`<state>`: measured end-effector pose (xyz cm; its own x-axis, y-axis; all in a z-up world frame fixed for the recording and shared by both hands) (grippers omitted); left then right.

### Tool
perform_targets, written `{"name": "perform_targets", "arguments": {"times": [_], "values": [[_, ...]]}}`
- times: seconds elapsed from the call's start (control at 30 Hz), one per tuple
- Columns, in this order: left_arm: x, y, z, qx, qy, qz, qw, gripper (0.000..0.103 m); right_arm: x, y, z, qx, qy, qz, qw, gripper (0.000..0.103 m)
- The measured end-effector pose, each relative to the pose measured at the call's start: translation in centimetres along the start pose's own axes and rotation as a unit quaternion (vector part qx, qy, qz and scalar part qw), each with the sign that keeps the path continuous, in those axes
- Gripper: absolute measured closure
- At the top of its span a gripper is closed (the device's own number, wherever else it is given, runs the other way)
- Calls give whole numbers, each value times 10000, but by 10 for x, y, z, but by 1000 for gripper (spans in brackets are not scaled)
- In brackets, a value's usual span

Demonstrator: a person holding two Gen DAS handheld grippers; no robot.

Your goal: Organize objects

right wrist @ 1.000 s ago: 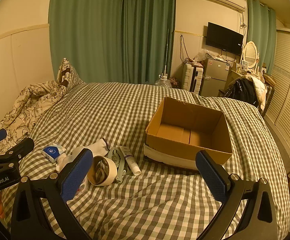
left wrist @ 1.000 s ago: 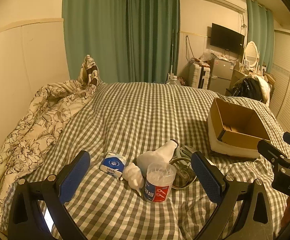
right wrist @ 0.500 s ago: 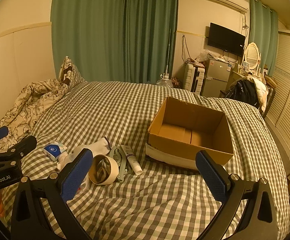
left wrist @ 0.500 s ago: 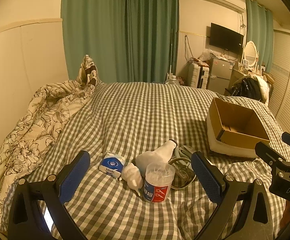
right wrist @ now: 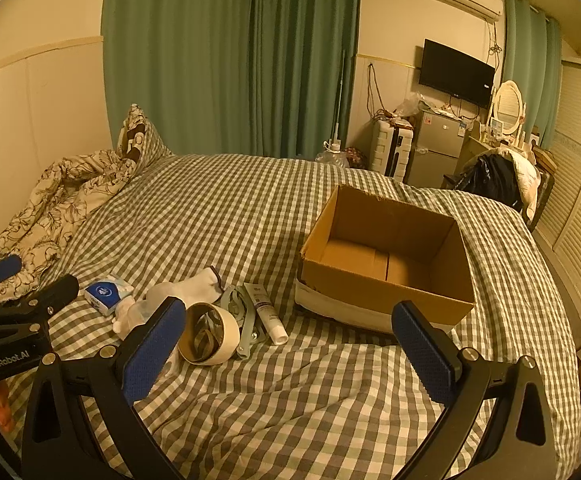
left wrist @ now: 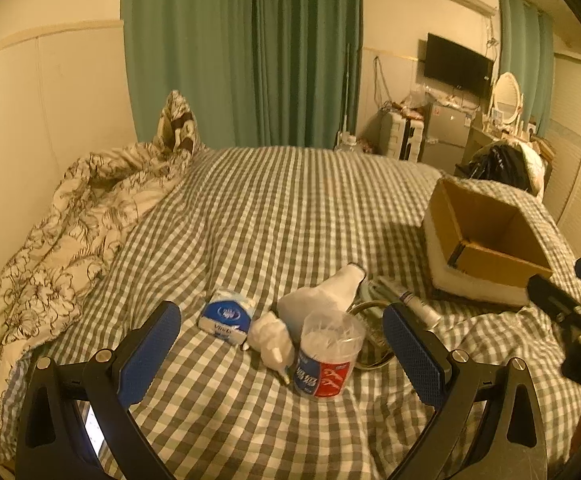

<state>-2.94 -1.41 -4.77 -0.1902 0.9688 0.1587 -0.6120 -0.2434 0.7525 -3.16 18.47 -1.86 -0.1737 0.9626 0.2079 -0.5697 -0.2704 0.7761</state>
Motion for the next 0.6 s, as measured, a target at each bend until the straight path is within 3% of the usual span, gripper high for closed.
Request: {"name": "perform_targets", "arguments": {"times": [0.37,0.6], "values": [[-21,-21,-54,-622,529,-55,9966,0,-8,-15,-43,-481,323,-73,9983,1],[-36,-27,-86,-1062,676,34,9920,2,-19,-20,-93,-1111,670,-194,9914,13]]}}
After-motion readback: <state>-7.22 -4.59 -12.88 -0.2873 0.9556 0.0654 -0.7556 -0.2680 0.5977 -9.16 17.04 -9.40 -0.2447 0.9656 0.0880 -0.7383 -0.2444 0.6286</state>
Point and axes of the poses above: each gripper's, at about its wrist camera, not at the fingertips, and z roughly against the way its jaws point, x to its right, y to its top, the point moved 2 cm from there along -z, roughly the way its jaws point, and after that the axes turned 12 degrees about z, right-handed, at the moved point
